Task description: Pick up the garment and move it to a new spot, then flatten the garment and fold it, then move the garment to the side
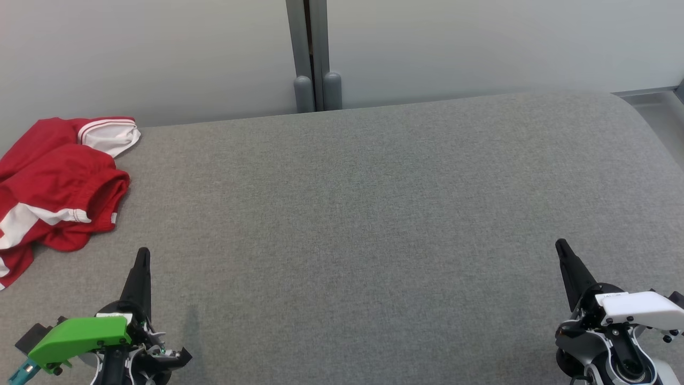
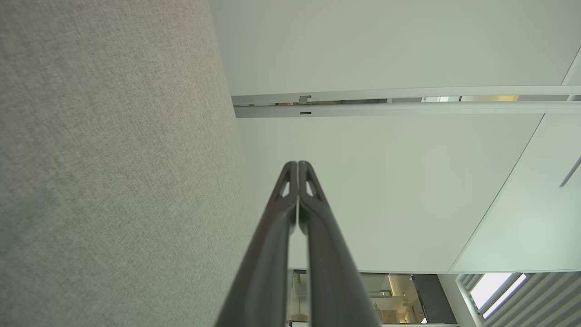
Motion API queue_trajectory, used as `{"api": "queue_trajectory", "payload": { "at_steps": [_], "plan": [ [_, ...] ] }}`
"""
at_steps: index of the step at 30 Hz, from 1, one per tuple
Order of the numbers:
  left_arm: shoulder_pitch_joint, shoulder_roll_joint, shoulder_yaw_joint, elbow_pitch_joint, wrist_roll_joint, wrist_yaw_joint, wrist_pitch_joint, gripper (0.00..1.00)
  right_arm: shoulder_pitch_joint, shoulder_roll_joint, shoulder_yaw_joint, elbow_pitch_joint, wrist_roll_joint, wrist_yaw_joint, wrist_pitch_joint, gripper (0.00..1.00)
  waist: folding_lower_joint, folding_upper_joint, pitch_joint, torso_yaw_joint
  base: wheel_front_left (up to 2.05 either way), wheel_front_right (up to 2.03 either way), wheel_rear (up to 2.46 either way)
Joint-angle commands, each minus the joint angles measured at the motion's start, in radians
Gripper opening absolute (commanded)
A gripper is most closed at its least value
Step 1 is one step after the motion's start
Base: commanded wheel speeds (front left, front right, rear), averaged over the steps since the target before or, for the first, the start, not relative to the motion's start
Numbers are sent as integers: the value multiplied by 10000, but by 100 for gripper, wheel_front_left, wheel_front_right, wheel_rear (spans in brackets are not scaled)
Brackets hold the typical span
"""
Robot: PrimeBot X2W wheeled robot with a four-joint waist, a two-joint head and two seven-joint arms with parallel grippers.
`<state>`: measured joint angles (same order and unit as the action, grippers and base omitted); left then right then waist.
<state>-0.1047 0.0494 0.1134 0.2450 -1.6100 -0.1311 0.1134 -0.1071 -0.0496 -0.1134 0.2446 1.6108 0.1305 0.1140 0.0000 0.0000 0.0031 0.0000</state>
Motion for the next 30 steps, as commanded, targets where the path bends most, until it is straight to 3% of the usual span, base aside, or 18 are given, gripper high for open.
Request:
{"api": "queue_trajectory", "payload": {
  "at_steps": [1,27,28,30],
  "plan": [
    [-137,54,6,-7,44,-30,7,0,-76,-59,-5,-20,-15,8,-15,0,0,0,0,0,0,0,0],
    [-137,54,6,-5,44,-30,7,0,-76,-59,-5,-20,-15,8,-15,0,0,0,0,0,0,0,0],
    [0,0,0,-4,0,0,0,100,0,0,0,0,0,0,0,100,0,0,0,0,0,0,0],
    [56,-31,-10,125,1,4,-5,100,76,42,9,116,-1,0,-3,100,0,0,0,0,0,0,0]
  ]
}}
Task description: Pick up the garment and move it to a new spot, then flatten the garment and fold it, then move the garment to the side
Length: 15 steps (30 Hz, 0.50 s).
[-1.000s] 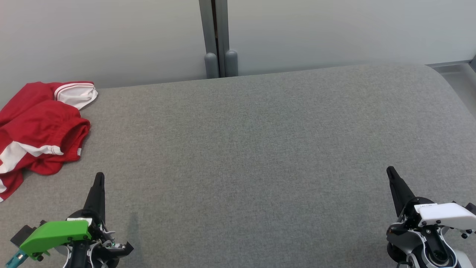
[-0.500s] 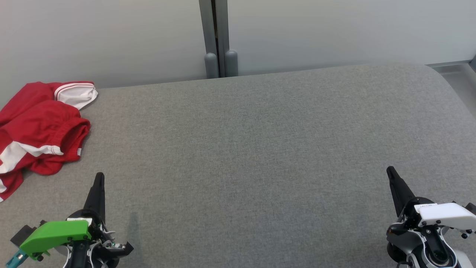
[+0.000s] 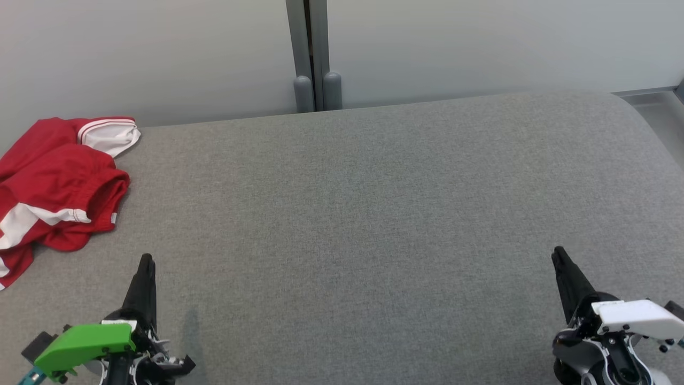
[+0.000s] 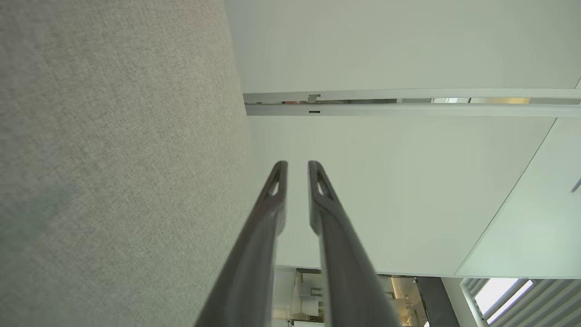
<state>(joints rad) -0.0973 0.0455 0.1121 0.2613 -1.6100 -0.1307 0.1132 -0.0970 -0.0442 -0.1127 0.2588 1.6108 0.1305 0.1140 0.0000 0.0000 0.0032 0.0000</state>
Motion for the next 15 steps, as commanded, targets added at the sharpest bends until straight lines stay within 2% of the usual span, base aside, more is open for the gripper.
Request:
{"api": "queue_trajectory", "payload": {
  "at_steps": [1,15],
  "plan": [
    [61,-15,-16,50,2,2,-8,100,62,23,19,66,-4,0,-8,100,0,0,0,0,0,0,0],
    [457,-35,-502,-190,428,1,-606,100,337,47,408,116,-550,-1,-608,100,0,0,17,11,0,0,0]
  ]
}}
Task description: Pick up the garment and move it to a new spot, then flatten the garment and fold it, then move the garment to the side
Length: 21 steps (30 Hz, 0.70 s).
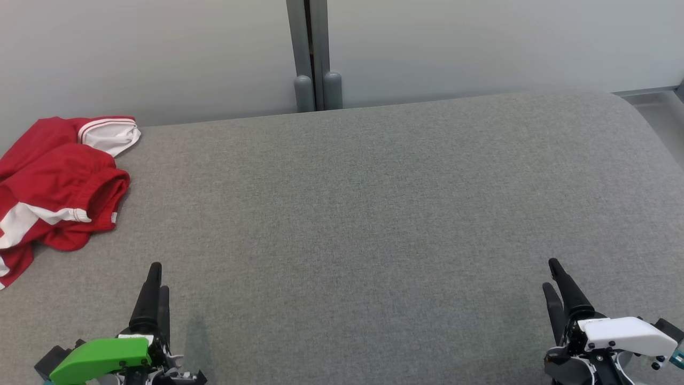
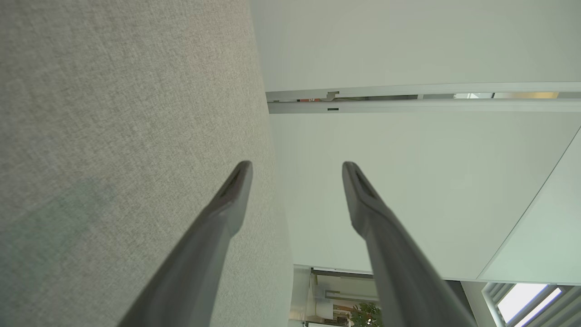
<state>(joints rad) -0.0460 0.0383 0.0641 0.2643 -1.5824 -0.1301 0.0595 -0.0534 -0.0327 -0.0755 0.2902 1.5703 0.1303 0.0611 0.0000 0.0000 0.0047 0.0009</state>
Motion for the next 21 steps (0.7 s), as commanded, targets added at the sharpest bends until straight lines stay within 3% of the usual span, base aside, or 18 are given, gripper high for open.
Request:
{"api": "queue_trajectory", "payload": {
  "at_steps": [1,11,21],
  "plan": [
    [-46,39,-36,-257,222,-5,-111,100,-98,-70,42,-211,-233,1,-119,100,0,0,3,2,0,0,0],
    [-39,55,-200,-703,1621,-5,-543,100,-101,-90,-25,-839,-2455,1,-556,100,0,0,15,26,0,0,0],
    [-85,69,-503,-1312,4106,276,-940,100,-92,-107,192,-1510,-4939,2,-955,100,0,0,41,63,0,0,0]
  ]
}}
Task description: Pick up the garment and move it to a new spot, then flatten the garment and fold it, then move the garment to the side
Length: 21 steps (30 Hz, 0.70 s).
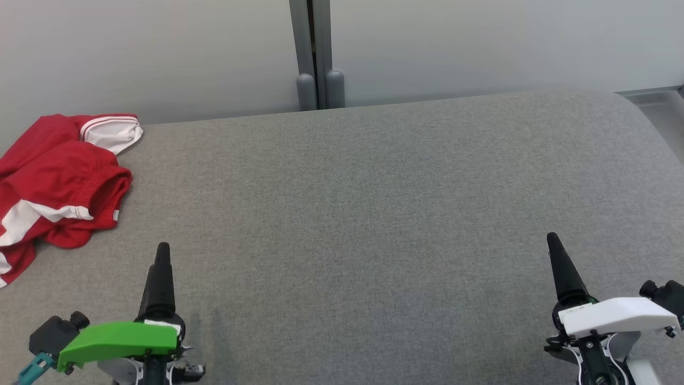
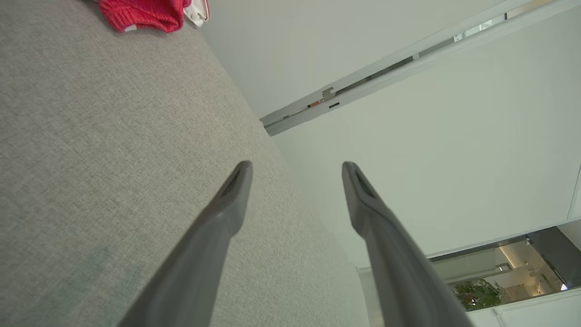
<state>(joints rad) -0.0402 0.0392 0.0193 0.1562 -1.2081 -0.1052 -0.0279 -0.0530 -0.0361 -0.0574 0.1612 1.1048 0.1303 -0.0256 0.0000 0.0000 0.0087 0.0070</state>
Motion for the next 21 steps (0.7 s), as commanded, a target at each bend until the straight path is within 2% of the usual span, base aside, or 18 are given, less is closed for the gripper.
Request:
{"api": "queue_trajectory", "payload": {
  "at_steps": [1,11,21],
  "plan": [
    [-139,60,-99,-275,566,68,-102,100,-82,-74,19,-240,-436,2,-122,100,0,0,2,6,0,0,0],
    [65,75,-436,-459,2753,366,-485,100,27,-89,207,-416,-2626,3,-507,100,0,0,25,34,0,0,0],
    [363,87,-299,-343,4115,366,-799,100,133,-103,342,-223,-4160,3,-823,100,0,0,11,62,0,0,0]
  ]
}}
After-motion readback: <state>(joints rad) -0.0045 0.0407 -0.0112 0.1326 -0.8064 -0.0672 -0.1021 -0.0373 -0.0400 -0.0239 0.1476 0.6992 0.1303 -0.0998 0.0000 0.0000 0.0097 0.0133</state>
